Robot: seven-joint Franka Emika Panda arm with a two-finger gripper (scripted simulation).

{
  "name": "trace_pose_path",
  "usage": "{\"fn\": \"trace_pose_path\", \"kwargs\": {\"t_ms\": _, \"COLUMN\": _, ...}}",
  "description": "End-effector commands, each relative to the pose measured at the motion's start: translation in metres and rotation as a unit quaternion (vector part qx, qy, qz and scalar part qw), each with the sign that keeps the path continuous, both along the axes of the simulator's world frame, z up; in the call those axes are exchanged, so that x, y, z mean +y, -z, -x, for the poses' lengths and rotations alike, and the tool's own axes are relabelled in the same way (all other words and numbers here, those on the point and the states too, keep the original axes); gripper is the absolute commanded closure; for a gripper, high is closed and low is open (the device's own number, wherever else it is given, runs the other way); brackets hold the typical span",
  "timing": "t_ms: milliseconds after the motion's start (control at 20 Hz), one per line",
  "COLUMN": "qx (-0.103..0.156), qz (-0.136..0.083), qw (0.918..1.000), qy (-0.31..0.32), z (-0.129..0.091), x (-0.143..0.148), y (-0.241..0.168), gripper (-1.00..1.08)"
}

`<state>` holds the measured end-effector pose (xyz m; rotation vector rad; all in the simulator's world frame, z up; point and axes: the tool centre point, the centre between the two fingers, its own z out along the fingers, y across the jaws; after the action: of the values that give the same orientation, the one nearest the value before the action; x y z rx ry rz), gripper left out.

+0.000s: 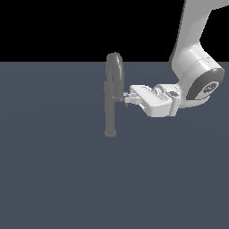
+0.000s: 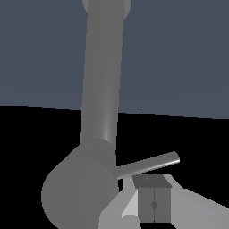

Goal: Turn on the faucet by rotating a designated handle.

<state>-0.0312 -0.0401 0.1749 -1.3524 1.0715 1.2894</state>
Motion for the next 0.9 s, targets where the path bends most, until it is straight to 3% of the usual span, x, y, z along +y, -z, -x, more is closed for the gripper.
{"fn": "trace_pose_path", "kwargs": {"t_ms": 0, "qx": 0.000, "qz": 0.003, "qw": 1.0000, "qy": 0.002, "z": -0.003, "x": -0.001, "y": 0.005, "gripper": 1.08}}
{"fn": "trace_pose_path", "kwargs": {"t_ms": 550, "qx": 0.029, "qz": 0.007, "qw": 0.9995, "qy": 0.008, "z": -0.015, "x": 0.002, "y": 0.056, "gripper": 1.08}}
{"fn": "trace_pose_path", "kwargs": {"t_ms": 600, "qx": 0.029, "qz": 0.007, "qw": 0.9995, "qy": 0.008, "z": -0.015, "x": 0.002, "y": 0.056, "gripper": 1.08}}
{"fn": "trace_pose_path", "kwargs": {"t_ms": 650, "qx": 0.009, "qz": -0.014, "qw": 0.9998, "qy": -0.009, "z": -0.006, "x": -0.004, "y": 0.011, "gripper": 1.08}}
{"fn": "trace_pose_path", "kwargs": {"t_ms": 850, "qx": 0.014, "qz": -0.009, "qw": 0.9998, "qy": -0.004, "z": -0.016, "x": -0.001, "y": 0.024, "gripper": 1.08}}
